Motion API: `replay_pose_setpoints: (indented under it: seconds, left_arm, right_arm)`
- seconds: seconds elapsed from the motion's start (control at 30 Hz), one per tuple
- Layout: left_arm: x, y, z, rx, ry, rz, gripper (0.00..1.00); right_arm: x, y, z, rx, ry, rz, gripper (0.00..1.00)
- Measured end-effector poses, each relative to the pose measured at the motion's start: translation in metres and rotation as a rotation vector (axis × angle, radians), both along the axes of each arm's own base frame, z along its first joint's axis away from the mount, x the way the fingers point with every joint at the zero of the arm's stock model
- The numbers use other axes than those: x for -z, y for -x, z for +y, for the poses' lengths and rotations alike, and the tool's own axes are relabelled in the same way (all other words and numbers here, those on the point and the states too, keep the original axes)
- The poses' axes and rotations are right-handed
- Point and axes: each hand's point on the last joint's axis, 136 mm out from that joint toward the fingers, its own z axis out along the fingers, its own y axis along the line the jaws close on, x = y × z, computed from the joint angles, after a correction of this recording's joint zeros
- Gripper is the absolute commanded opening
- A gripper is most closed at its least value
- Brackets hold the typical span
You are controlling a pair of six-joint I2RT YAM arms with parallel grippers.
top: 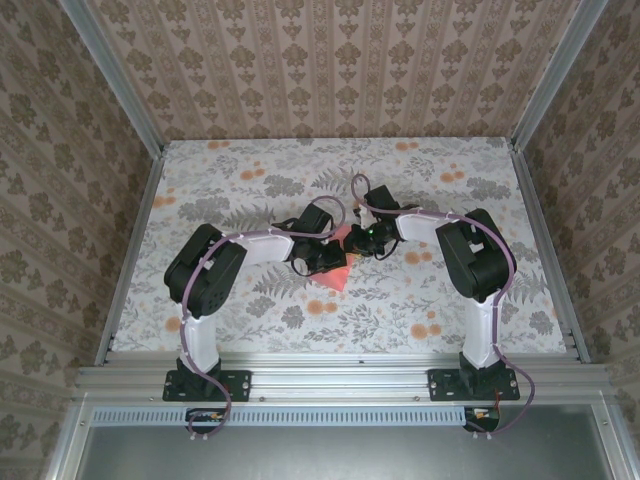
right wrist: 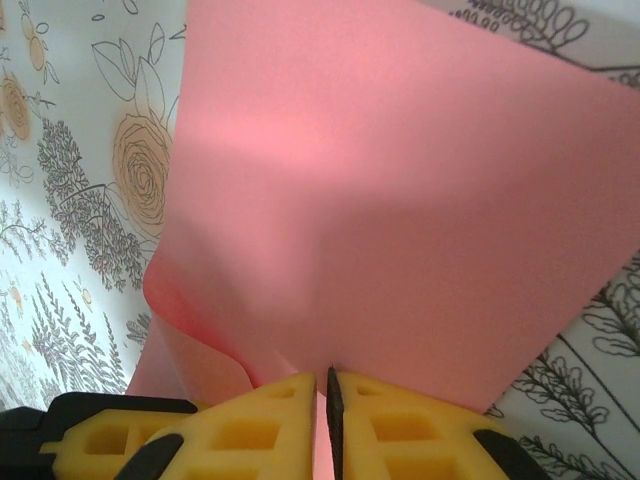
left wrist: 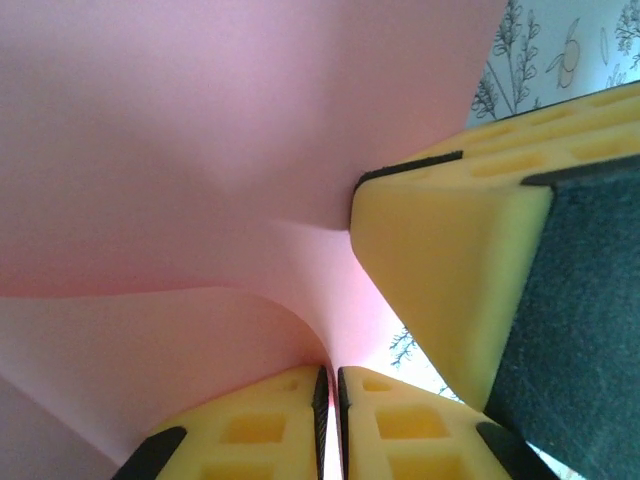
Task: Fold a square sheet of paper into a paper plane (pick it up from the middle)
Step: Fold the triangle a second time at the center of the table.
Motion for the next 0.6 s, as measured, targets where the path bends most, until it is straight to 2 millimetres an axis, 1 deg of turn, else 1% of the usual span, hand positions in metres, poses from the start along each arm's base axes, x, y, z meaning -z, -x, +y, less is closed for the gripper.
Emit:
replay_pose_setpoints:
  seconds: [0.13, 0.2, 0.43, 0.5, 0.6]
  left_arm:
    - [-0.001, 0.0, -0.002, 0.015, 0.01, -0.01, 0.27]
    - [-0.002, 0.0, -0.003, 0.021, 0.017, -0.012, 0.3]
    - [-0.004, 0.0, -0.006, 0.028, 0.03, -0.018, 0.32]
    - [-0.005, -0.002, -0.007, 0.028, 0.035, -0.024, 0.33]
    - [-0.006, -0.003, -0.008, 0.027, 0.039, -0.032, 0.34]
  right_arm:
    - [-0.002, -0.003, -0.001, 0.005, 0.0, -0.003, 0.16]
    - [-0.002, -0.004, -0.003, 0.01, 0.001, -0.002, 0.17]
    - [-0.005, -0.005, -0.01, 0.018, 0.0, 0.008, 0.19]
    - [-0.01, -0.004, -0.015, 0.019, -0.005, 0.009, 0.2]
    - [-0.024, -0.008, -0.024, 0.033, -0.022, -0.007, 0.2]
